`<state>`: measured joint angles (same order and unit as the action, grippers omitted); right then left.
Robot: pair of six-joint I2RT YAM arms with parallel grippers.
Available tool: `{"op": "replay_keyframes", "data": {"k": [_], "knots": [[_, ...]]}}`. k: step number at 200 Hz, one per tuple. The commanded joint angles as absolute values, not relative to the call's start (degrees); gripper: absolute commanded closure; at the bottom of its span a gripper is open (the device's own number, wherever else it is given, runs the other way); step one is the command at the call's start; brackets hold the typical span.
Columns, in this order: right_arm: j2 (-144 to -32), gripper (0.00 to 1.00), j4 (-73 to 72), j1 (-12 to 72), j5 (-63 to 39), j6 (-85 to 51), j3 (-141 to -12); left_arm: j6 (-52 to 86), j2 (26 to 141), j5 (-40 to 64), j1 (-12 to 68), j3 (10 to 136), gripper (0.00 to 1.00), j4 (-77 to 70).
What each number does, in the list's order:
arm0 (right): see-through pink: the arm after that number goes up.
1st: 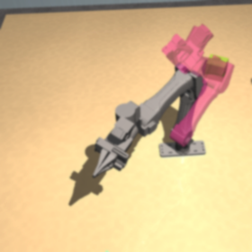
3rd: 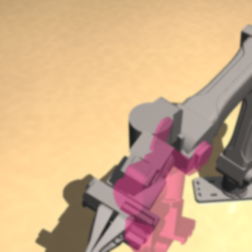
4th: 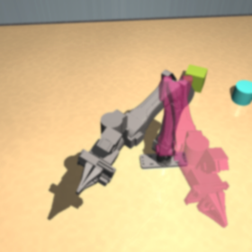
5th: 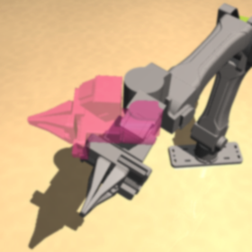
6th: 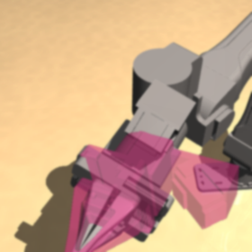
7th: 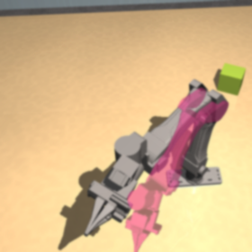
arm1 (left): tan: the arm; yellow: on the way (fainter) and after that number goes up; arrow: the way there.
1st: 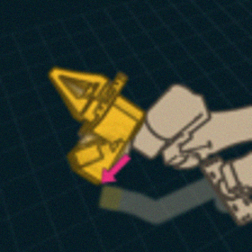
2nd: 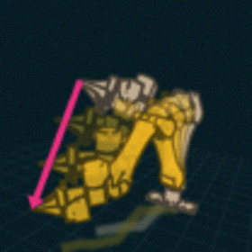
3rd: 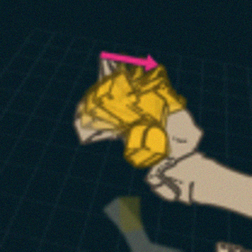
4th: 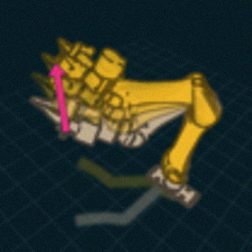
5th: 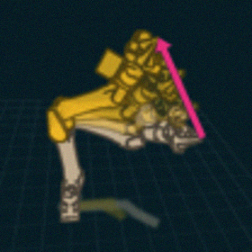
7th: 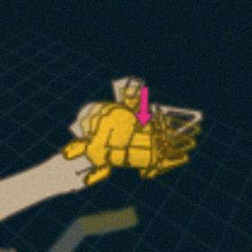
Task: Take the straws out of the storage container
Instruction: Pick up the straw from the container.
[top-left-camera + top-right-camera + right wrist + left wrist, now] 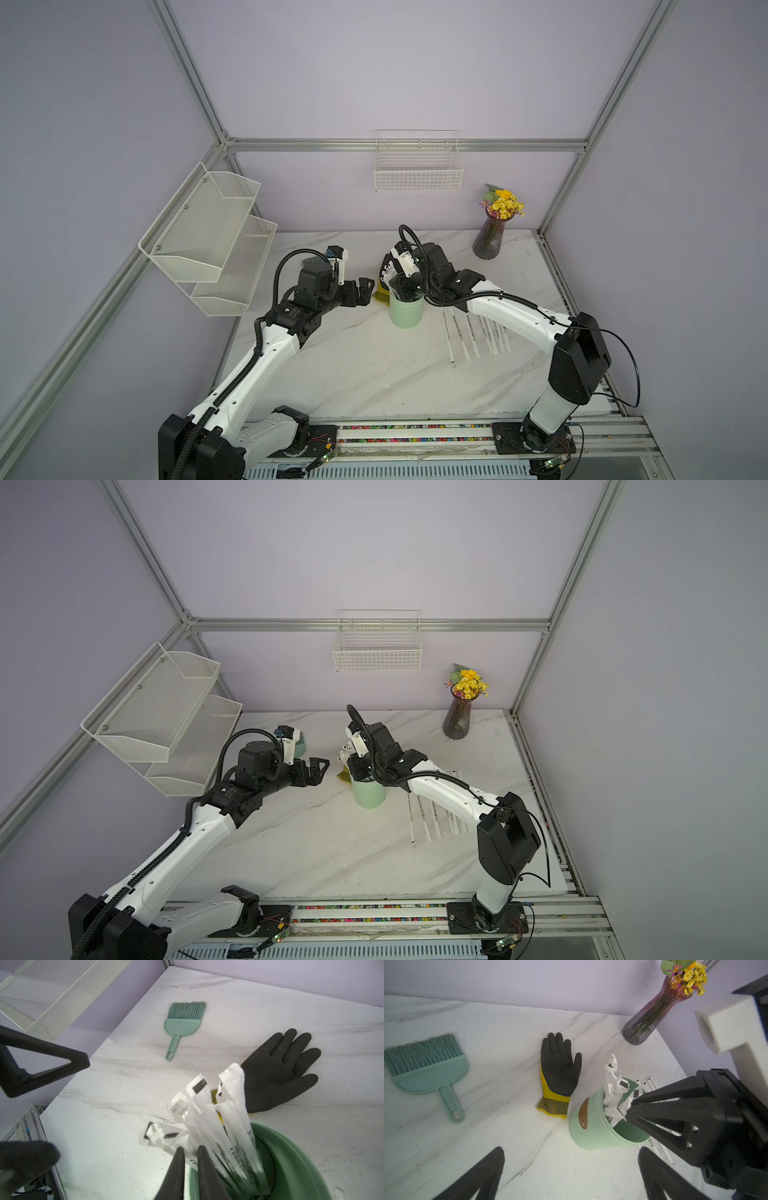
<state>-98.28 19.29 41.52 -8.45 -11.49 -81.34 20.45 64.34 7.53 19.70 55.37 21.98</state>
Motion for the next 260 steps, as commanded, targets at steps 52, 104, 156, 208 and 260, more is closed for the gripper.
{"op": "replay_keyframes", "data": {"k": [52,104,156,208,260], "knots": [[-98.13,0.92,18.33,41.85,-7.19,-11.43,-83.08,20.21,63.54,8.52,19.86,55.63,0.0,20.48],[-97.08,0.94,18.28,41.84,-6.41,-11.38,-83.07,20.22,63.39,8.7,19.93,55.55,0.0,20.36],[-95.08,0.95,18.96,41.83,-5.41,-11.07,-83.88,20.39,63.42,8.76,19.93,55.55,0.0,20.37],[-93.13,0.95,20.25,41.86,-4.47,-10.86,-84.85,20.39,63.2,8.88,19.86,55.46,0.0,20.39],[-91.69,0.96,22.67,41.75,-2.66,-9.73,-87.66,20.57,63.19,9.01,19.86,55.28,0.0,20.13]]}}
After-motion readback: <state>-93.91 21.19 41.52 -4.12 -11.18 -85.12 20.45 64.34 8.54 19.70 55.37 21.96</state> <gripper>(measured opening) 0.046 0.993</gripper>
